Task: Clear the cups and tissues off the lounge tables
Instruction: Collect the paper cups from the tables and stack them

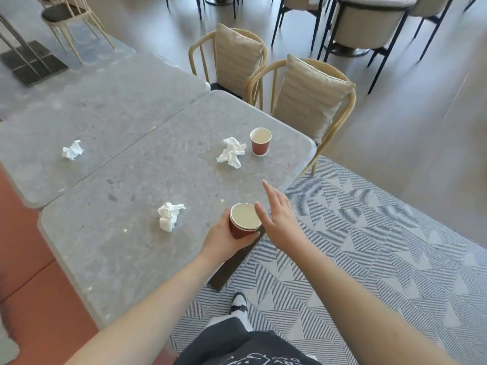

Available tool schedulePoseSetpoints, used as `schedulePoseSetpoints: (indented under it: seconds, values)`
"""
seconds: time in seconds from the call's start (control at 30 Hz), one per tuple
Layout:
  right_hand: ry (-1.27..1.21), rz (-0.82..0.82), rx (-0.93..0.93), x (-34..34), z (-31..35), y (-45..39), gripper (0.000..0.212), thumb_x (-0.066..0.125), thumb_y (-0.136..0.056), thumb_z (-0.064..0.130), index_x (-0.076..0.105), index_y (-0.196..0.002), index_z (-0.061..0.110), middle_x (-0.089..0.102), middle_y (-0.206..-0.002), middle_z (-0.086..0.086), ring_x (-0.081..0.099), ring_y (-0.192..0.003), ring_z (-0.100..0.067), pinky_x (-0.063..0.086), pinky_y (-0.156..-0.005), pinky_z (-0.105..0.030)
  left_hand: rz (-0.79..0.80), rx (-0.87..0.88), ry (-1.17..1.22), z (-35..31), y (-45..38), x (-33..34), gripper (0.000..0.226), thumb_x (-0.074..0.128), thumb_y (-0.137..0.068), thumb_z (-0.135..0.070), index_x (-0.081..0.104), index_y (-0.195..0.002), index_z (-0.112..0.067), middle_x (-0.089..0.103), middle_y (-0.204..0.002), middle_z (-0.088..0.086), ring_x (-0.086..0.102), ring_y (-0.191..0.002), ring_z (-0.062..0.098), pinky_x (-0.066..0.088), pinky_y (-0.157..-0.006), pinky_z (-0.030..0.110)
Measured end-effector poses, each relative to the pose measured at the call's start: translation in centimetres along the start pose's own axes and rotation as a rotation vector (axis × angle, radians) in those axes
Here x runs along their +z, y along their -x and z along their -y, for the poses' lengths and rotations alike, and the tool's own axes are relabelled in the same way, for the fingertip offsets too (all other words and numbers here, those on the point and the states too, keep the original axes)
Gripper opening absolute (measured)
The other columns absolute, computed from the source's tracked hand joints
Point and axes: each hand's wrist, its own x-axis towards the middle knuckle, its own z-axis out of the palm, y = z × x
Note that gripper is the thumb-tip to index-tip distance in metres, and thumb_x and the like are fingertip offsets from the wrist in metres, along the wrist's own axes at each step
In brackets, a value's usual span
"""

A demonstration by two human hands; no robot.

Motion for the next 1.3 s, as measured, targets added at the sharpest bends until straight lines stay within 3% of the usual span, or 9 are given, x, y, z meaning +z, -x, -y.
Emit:
schedulePoseSetpoints:
  seconds: [0.23,0.3,0.4,0.6,0.7,0.83,1.0,1.17,1.3]
  values:
    - [0.012,0.016,0.022,-0.5,-1.8,-4.7,0.065,0.037,-0.102,0.055,0.017,-0.160,0.031,0.025,-0.164,0.006,0.014,-0.151,-0.010,0.011,-0.121,-0.032,0.022,-0.006,0.001,-1.1,-5.9,1.2,0.069,0.082,-0.053,-0.068,0.049,-0.111,-0.051,0.065,-0.100,-0.030,0.056,-0.090,-0.029,0.042,-0.072,-0.002]
    - [0.021,0.026,0.035,-0.8,-2.4,-6.5,0.066,0.039,-0.102,0.055,0.018,-0.160,0.032,0.026,-0.163,0.007,0.014,-0.150,-0.007,0.011,-0.118,-0.027,0.051,-0.006,0.011,-1.5,-8.1,1.7,0.069,0.090,-0.061,-0.055,0.048,-0.115,-0.051,0.064,-0.099,-0.033,0.054,-0.090,-0.031,0.041,-0.074,-0.003]
    - [0.030,0.038,0.051,-1.2,-3.1,-9.7,0.066,0.042,-0.102,0.052,0.020,-0.159,0.030,0.027,-0.162,0.005,0.016,-0.148,-0.008,0.010,-0.114,-0.023,0.058,-0.026,0.038,-1.7,-11.3,2.0,0.060,0.095,-0.069,-0.038,0.049,-0.104,-0.054,0.065,-0.089,-0.038,0.053,-0.088,-0.033,0.039,-0.072,-0.004]
    - [0.065,0.053,0.052,-1.6,-4.0,-15.3,0.065,0.049,-0.102,0.046,0.022,-0.158,0.028,0.028,-0.160,0.005,0.022,-0.147,-0.014,0.010,-0.113,-0.021,0.096,-0.038,0.054,-1.5,-16.3,2.4,0.056,0.094,-0.070,-0.037,0.053,-0.104,-0.054,0.064,-0.091,-0.047,0.056,-0.089,-0.030,0.040,-0.070,-0.003]
    - [0.064,0.041,0.067,-2.2,-4.6,-17.3,0.064,0.051,-0.101,0.045,0.024,-0.157,0.028,0.032,-0.157,0.003,0.024,-0.145,-0.015,0.014,-0.114,-0.025,0.086,-0.038,0.058,-1.4,-18.0,2.5,0.061,0.094,-0.071,-0.030,0.052,-0.107,-0.055,0.067,-0.094,-0.042,0.057,-0.092,-0.026,0.040,-0.073,-0.002]
    - [0.045,0.049,0.047,-3.3,-5.4,-20.5,0.061,0.055,-0.101,0.039,0.029,-0.155,0.028,0.038,-0.152,0.001,0.032,-0.142,-0.021,0.025,-0.118,-0.036,0.044,-0.032,0.050,-1.4,-20.1,2.3,0.062,0.094,-0.069,-0.028,0.053,-0.109,-0.050,0.069,-0.103,-0.022,0.059,-0.093,-0.022,0.042,-0.075,0.001]
    - [0.026,0.063,0.027,-3.8,-6.1,-25.5,0.066,0.064,-0.096,0.034,0.033,-0.153,0.022,0.042,-0.148,-0.004,0.038,-0.136,-0.022,0.018,-0.101,-0.015,-0.026,-0.067,0.027,-2.2,-21.7,2.2,0.071,0.095,-0.070,-0.028,0.056,-0.129,-0.037,0.069,-0.111,-0.015,0.064,-0.099,-0.002,0.042,-0.079,0.002]
    - [0.136,0.183,-0.016,-4.1,-7.0,-30.2,0.083,0.071,-0.089,0.039,0.025,-0.157,0.024,0.031,-0.157,-0.006,0.028,-0.144,-0.027,0.030,-0.113,-0.037,-0.155,-0.109,0.047,-2.9,-22.1,2.7,0.070,0.093,-0.067,-0.027,0.052,-0.115,-0.055,0.064,-0.107,-0.033,0.056,-0.100,-0.026,0.039,-0.080,-0.002]
    - [0.294,0.318,-0.007,-3.6,-7.9,-33.0,0.098,0.075,-0.082,0.048,0.018,-0.158,0.028,0.022,-0.161,-0.005,0.020,-0.147,-0.029,0.037,-0.111,-0.050,-0.193,-0.171,0.032,-3.2,-22.2,3.0,0.070,0.095,-0.069,-0.023,0.050,-0.111,-0.057,0.064,-0.101,-0.044,0.054,-0.098,-0.028,0.038,-0.076,-0.003]
